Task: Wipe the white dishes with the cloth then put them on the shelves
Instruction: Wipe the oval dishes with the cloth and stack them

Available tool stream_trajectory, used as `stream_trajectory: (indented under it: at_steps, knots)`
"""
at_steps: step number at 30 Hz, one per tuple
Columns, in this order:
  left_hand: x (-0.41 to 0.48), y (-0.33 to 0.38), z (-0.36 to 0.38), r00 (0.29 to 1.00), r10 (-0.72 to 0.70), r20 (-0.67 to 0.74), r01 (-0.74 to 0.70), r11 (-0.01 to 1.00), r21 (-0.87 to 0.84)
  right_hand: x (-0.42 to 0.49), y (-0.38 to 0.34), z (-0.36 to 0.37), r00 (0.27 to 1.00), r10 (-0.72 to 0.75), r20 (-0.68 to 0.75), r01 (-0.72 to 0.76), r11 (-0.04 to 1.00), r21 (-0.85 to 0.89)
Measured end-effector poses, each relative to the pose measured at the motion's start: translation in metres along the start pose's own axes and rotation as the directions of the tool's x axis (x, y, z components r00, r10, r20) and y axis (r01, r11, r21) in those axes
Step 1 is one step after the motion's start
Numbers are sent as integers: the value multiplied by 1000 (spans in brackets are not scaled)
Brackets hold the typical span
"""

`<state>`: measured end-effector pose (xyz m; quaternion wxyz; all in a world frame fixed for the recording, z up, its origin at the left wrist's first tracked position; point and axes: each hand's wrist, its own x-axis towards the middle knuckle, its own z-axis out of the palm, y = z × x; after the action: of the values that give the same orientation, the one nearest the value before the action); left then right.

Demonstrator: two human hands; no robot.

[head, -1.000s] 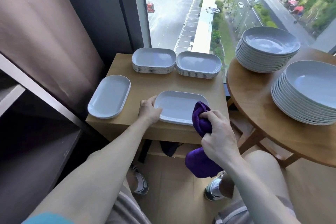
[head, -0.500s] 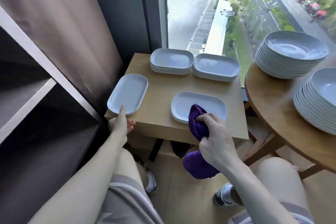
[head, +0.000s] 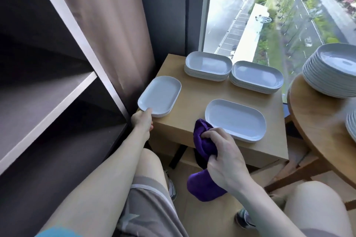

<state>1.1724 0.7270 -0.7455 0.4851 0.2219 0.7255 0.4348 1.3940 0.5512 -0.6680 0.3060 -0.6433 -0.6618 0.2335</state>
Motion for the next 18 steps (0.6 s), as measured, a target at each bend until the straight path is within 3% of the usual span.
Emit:
stream_trajectory:
  at_steps: [10, 14, 18]
  knots:
    - [-35, 32, -8, 995, 94, -21, -95, 918, -385, -3, -3, -7, 999, 0, -36, 0, 1000, 8]
    - [-56, 32, -27, 989, 52, 140, 43, 801, -597, -9, -4, -16, 998, 5, -68, -3, 999, 39]
    - [-79, 17, -57, 944, 47, 326, 210, 679, -704, -17, -9, -25, 992, 24, -122, -13, 995, 97]
